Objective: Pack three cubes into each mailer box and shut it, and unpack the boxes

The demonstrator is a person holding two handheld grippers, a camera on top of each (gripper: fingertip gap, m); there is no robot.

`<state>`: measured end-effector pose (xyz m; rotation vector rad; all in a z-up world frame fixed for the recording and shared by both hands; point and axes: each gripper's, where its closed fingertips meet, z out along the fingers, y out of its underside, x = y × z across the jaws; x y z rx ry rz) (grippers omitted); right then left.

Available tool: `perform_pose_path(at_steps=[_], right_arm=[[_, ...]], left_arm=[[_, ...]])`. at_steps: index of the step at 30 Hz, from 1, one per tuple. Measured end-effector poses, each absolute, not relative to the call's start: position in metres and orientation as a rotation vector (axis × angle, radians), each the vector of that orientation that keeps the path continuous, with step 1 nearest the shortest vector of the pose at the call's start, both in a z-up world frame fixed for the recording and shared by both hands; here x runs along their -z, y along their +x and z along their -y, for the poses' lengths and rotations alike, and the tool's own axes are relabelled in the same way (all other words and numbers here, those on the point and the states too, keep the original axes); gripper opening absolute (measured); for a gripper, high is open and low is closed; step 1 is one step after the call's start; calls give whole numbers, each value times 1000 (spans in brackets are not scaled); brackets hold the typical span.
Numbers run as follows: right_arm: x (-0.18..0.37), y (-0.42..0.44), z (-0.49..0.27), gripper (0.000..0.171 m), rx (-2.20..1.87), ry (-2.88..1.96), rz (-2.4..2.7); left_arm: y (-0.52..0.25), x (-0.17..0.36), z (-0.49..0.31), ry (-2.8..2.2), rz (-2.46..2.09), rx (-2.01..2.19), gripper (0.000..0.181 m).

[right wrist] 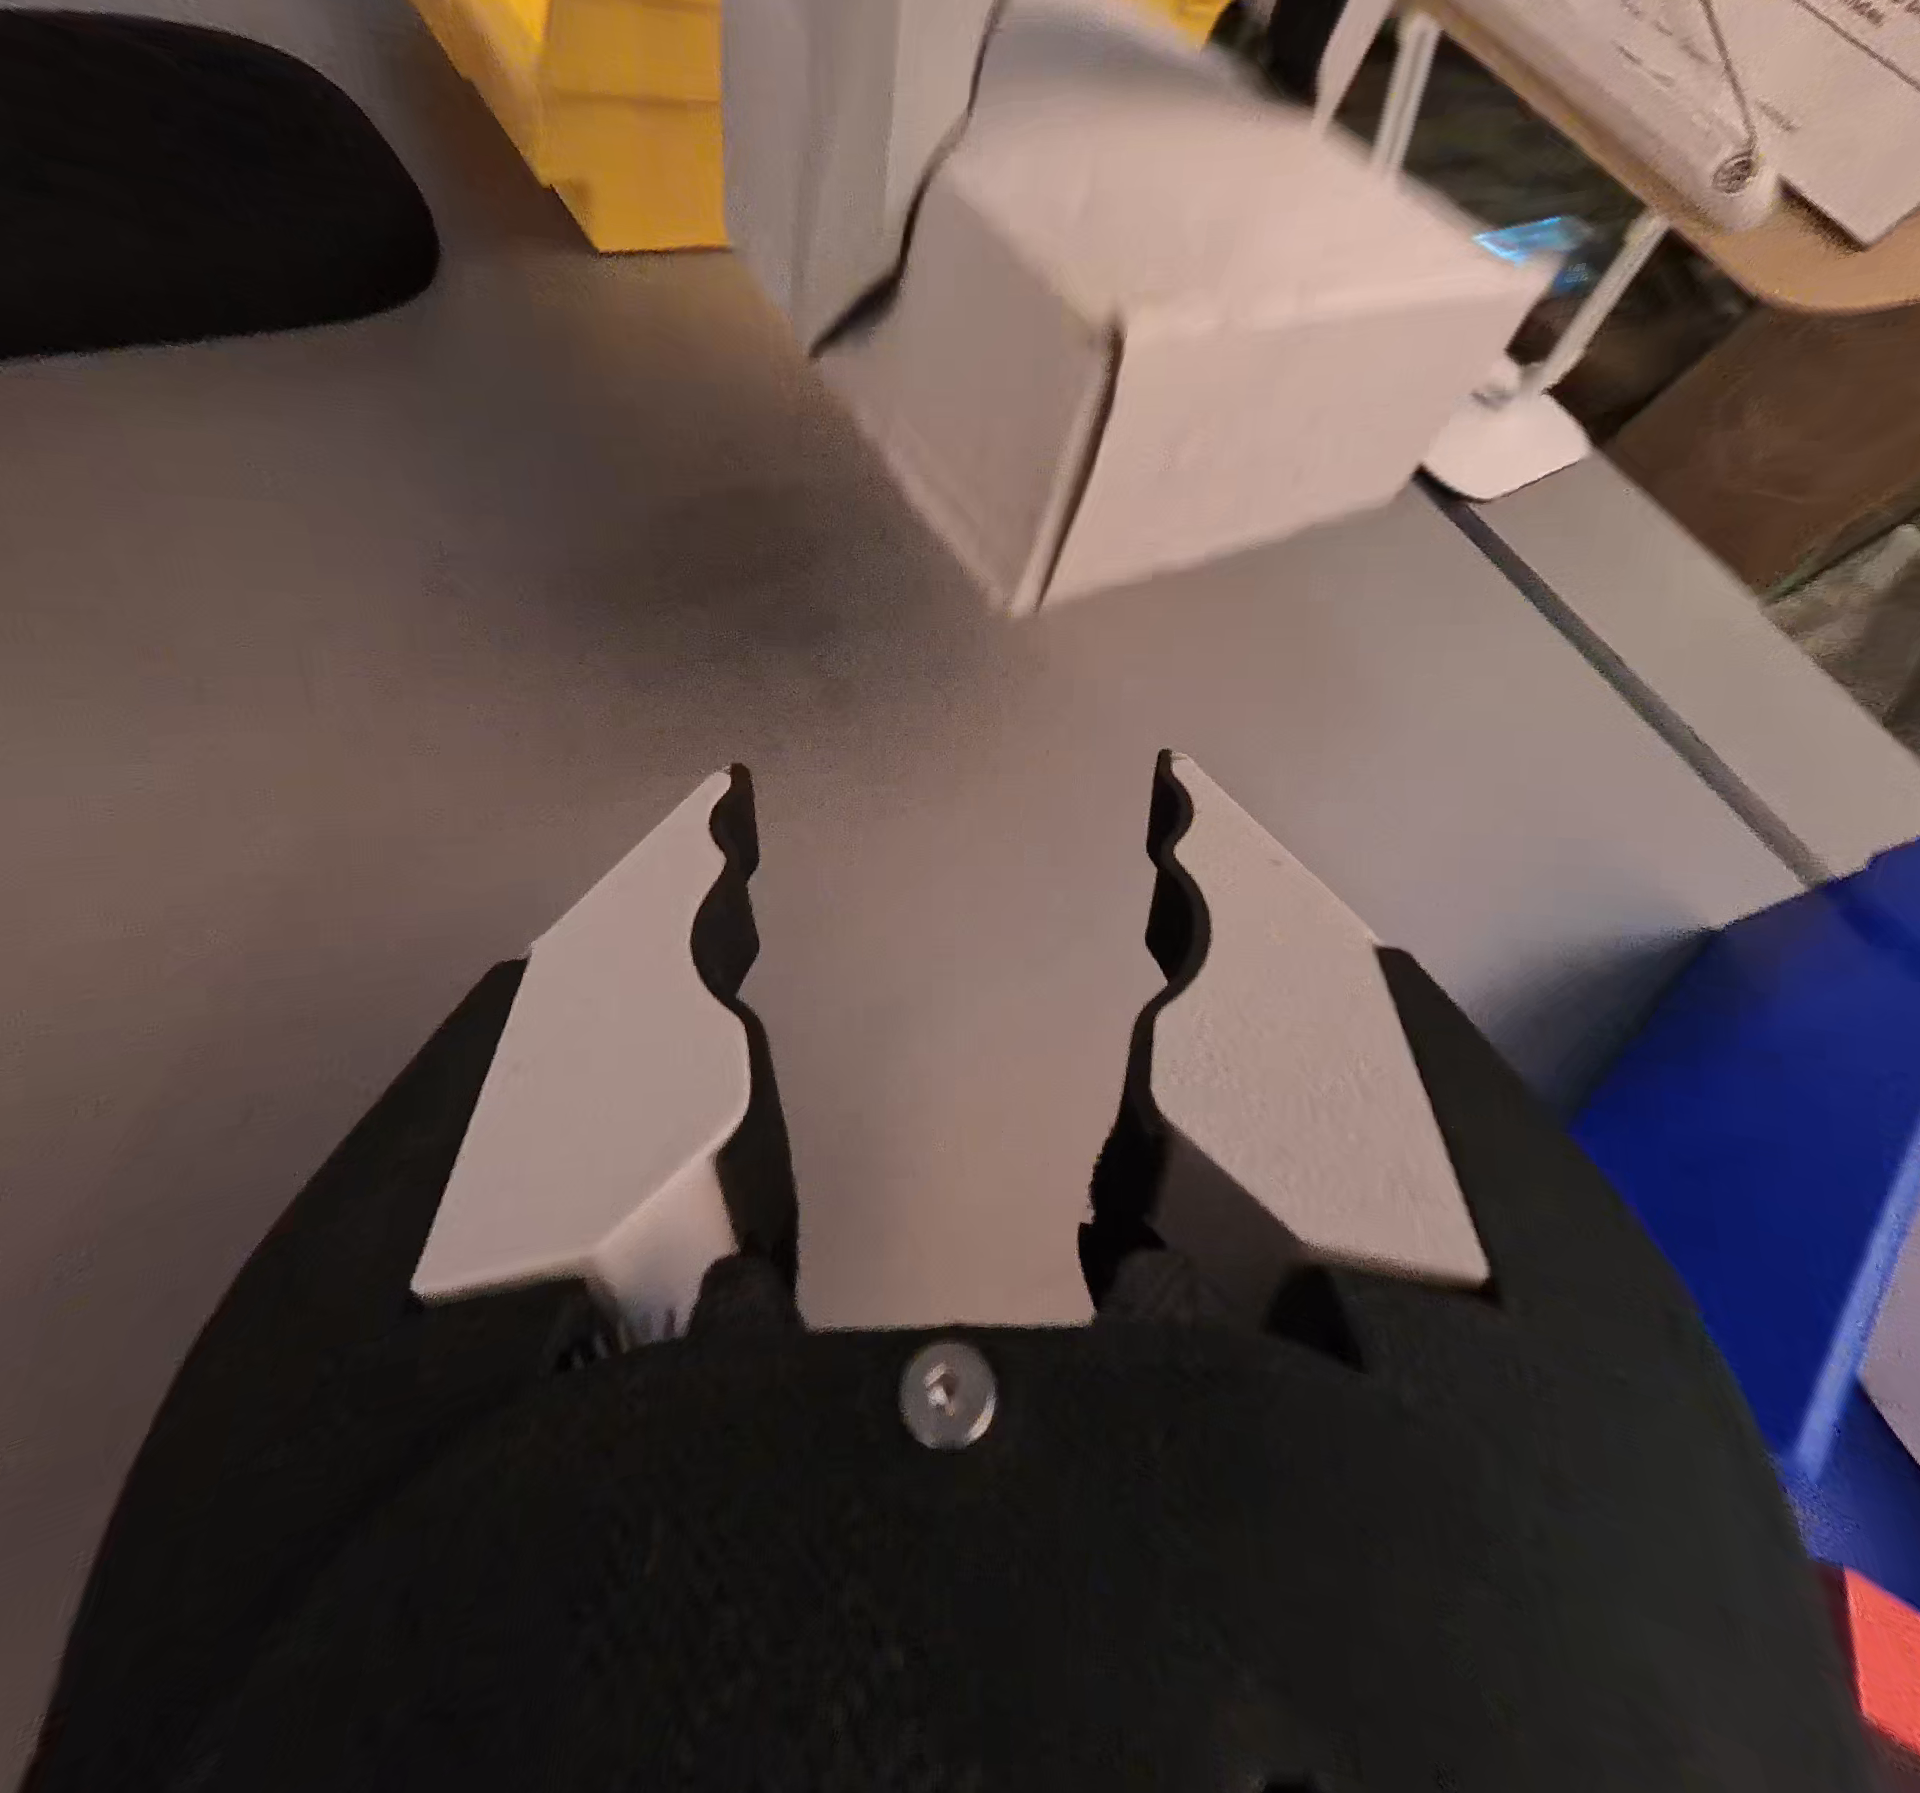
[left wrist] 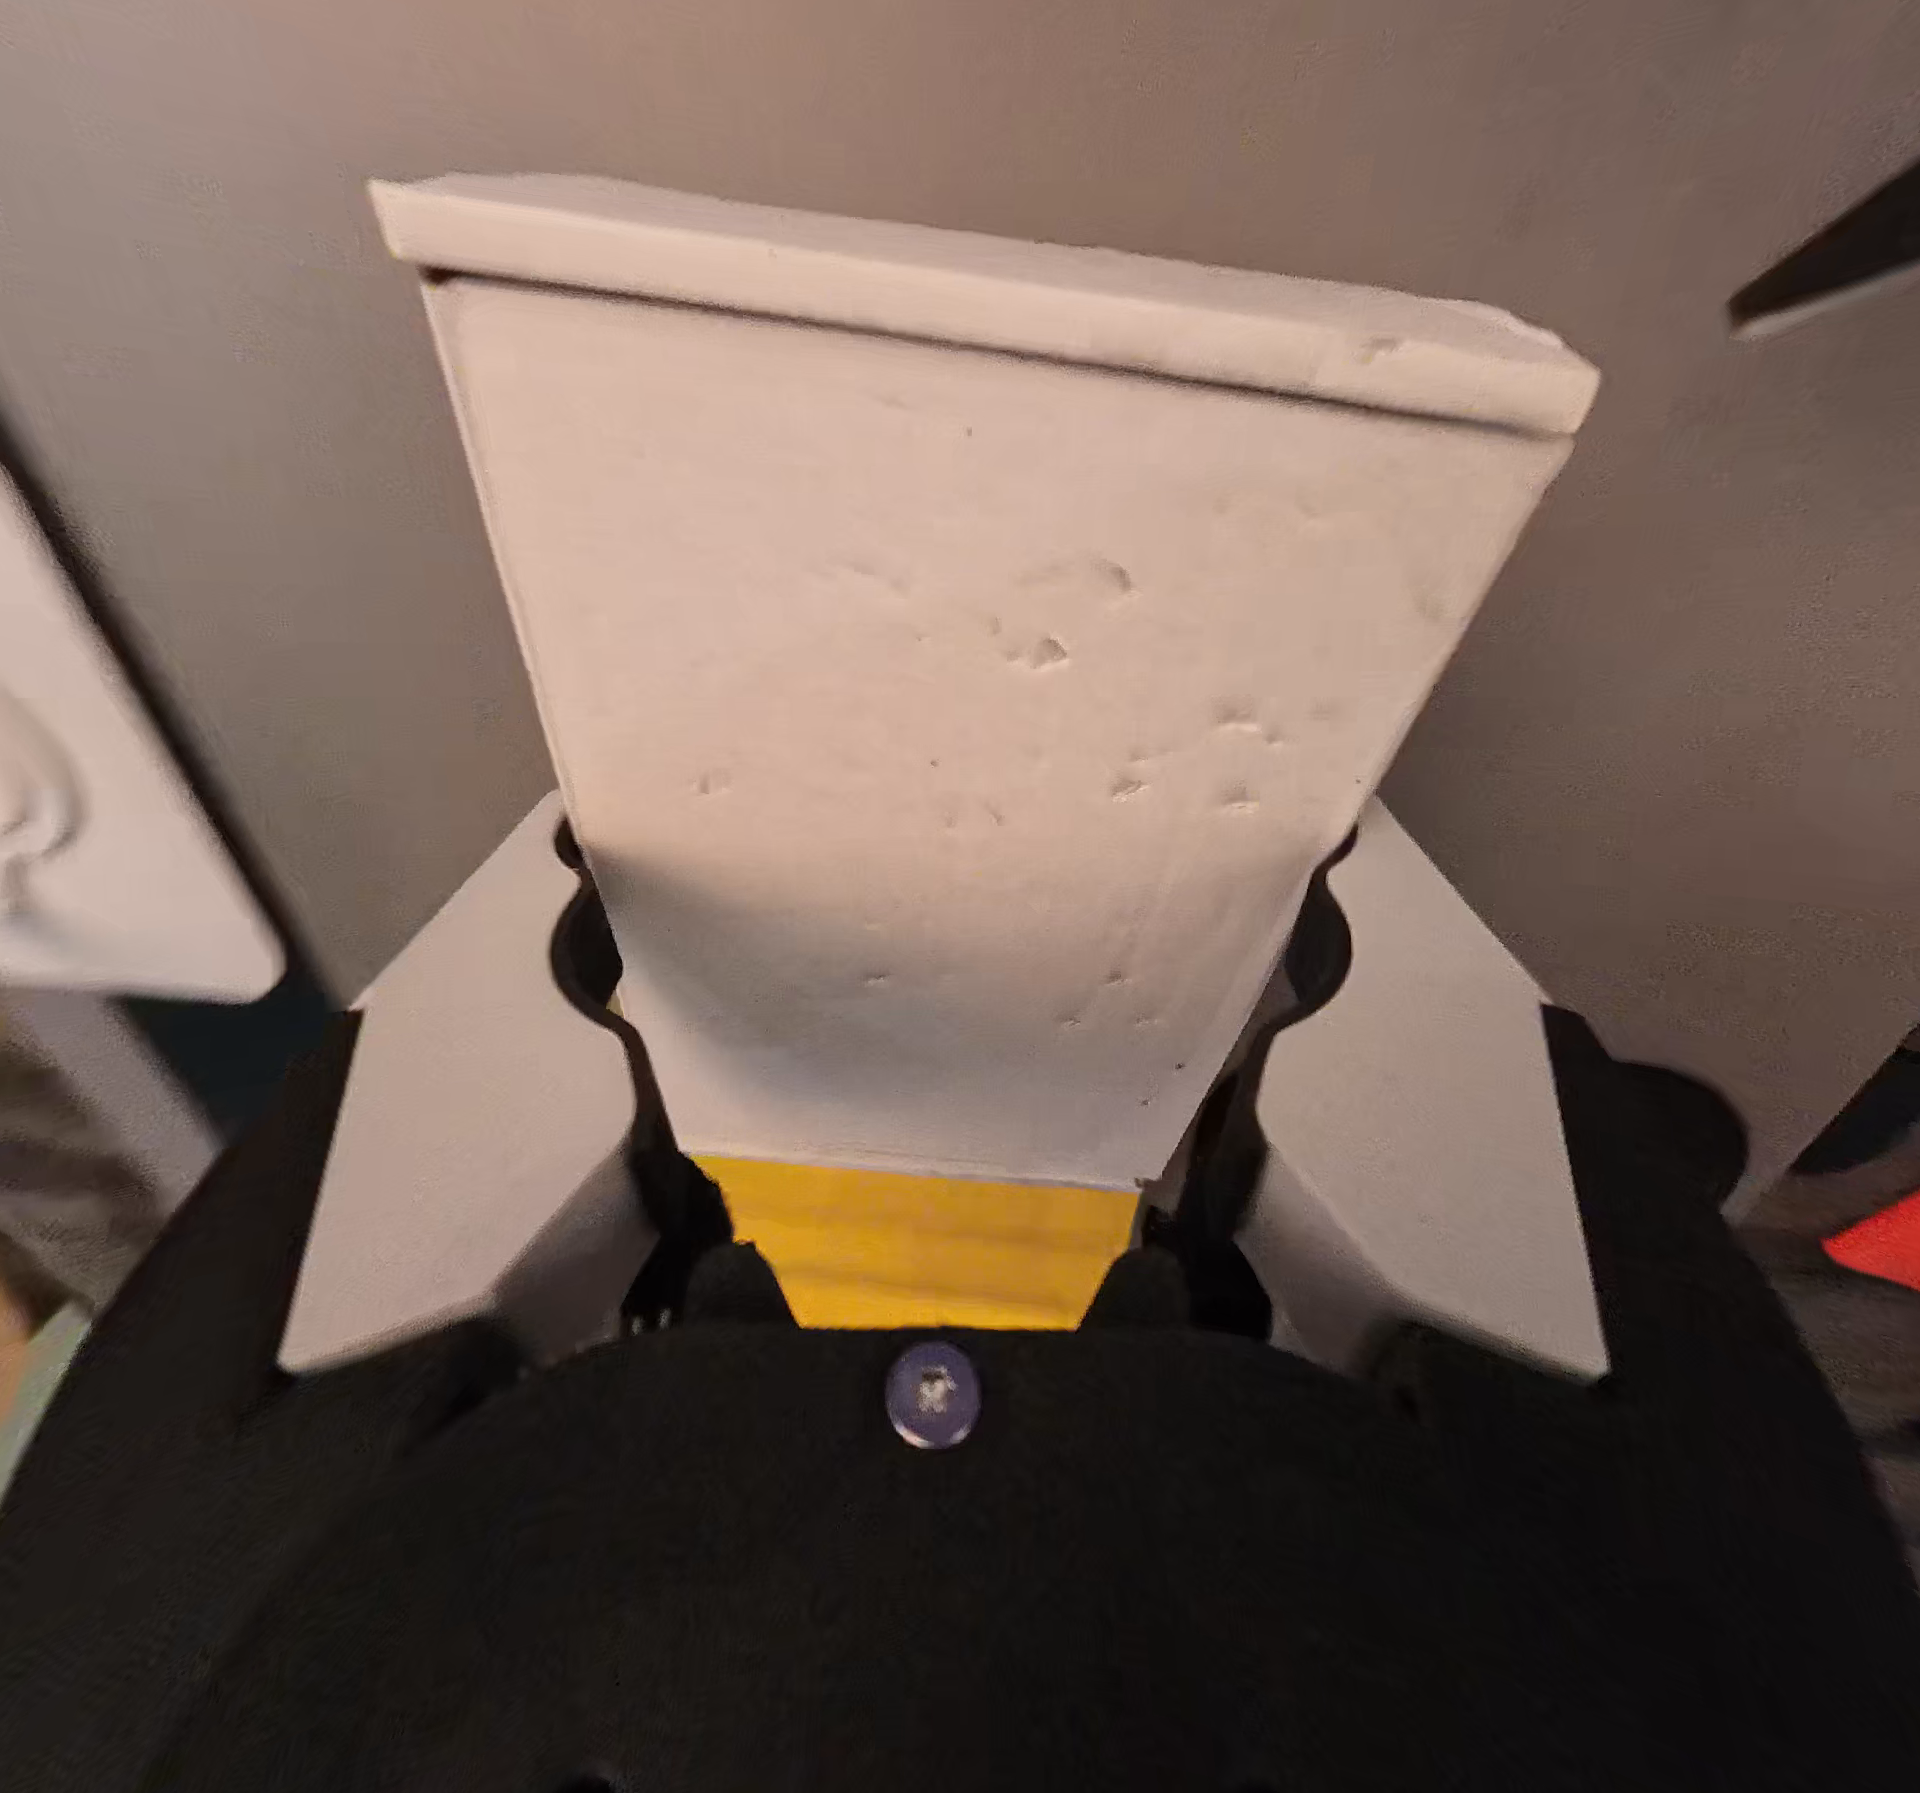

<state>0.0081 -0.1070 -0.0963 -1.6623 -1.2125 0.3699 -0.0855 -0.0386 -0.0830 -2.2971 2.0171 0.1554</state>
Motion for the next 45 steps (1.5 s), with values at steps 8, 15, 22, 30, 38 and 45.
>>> perform_pose_path(at_steps=[8, 15, 22, 30, 38, 45], right_arm=[[118, 23, 125, 91, -32, -1487, 1256], [116, -9, 104, 97, 339, -1266, 1455], [129, -15, 69, 66, 528, -1263, 1492], [133, 4, 70, 66, 523, -1281, 1528], [127, 10, 70, 67, 440, -1330, 1634], [119, 20, 68, 67, 298, -1438, 1660]], left_arm=[[-59, 155, 57, -2449, -2130, -37, 132], [-49, 154, 60, -2559, -2103, 102, 132], [-34, 149, 66, -2545, -2033, 306, 131], [-57, 109, 76, -2248, -1743, 381, 133], [-72, 119, 118, -1847, -1673, 180, 129], [-54, 141, 86, -1692, -1586, 17, 125]])
